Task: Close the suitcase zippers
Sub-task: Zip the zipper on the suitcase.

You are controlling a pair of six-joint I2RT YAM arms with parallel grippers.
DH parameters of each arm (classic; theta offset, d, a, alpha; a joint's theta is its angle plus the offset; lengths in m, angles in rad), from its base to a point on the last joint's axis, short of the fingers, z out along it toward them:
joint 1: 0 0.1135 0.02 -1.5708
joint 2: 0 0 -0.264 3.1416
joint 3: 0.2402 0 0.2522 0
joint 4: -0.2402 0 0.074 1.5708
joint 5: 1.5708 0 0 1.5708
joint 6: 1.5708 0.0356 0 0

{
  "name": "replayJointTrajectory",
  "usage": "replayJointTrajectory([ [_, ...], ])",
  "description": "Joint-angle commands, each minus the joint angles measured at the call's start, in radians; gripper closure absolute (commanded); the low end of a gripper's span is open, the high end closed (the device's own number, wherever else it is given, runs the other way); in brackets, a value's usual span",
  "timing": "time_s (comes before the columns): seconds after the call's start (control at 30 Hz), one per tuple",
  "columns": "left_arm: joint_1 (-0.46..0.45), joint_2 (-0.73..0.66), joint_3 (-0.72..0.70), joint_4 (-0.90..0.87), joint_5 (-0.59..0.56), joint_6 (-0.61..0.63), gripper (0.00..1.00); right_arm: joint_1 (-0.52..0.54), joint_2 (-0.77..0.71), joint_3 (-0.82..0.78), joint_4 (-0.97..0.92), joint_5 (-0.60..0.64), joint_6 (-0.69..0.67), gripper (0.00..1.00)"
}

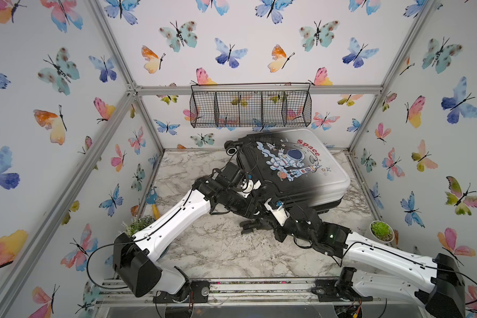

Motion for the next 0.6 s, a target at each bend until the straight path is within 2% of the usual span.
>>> replayJointTrajectory([
  [0.0,-0.004,-0.008,-0.029,0.130,-0.075,-0.083,0.99,0.015,-0.082,-0.007,0.035,0.018,0.022,0.96],
  [0.17,-0.054,0.011,-0.048,0.113,-0.053,0.008,0.61,-0.008,-0.129,-0.012,-0.124,0.086,-0.034,0.96],
  [0.27,-0.077,0.012,-0.078,0.103,-0.080,0.091,0.42,-0.029,-0.174,-0.032,-0.158,0.094,-0.046,0.96],
  [0.33,-0.076,0.015,-0.085,0.084,-0.103,0.125,0.36,-0.039,-0.193,-0.040,-0.173,0.093,-0.046,0.97],
  [0.37,-0.076,0.016,-0.079,0.065,-0.118,0.150,0.25,-0.042,-0.203,-0.045,-0.165,0.091,-0.048,0.97],
  [0.47,-0.076,0.007,-0.031,-0.008,-0.196,0.235,0.06,-0.051,-0.204,-0.031,-0.185,0.100,-0.046,0.97],
  [0.5,-0.076,0.001,-0.018,-0.021,-0.221,0.258,0.01,-0.054,-0.205,-0.028,-0.189,0.103,-0.048,0.97],
  [0.57,-0.075,-0.014,0.012,-0.047,-0.289,0.299,0.02,-0.063,-0.206,-0.031,-0.186,0.100,-0.048,0.97],
])
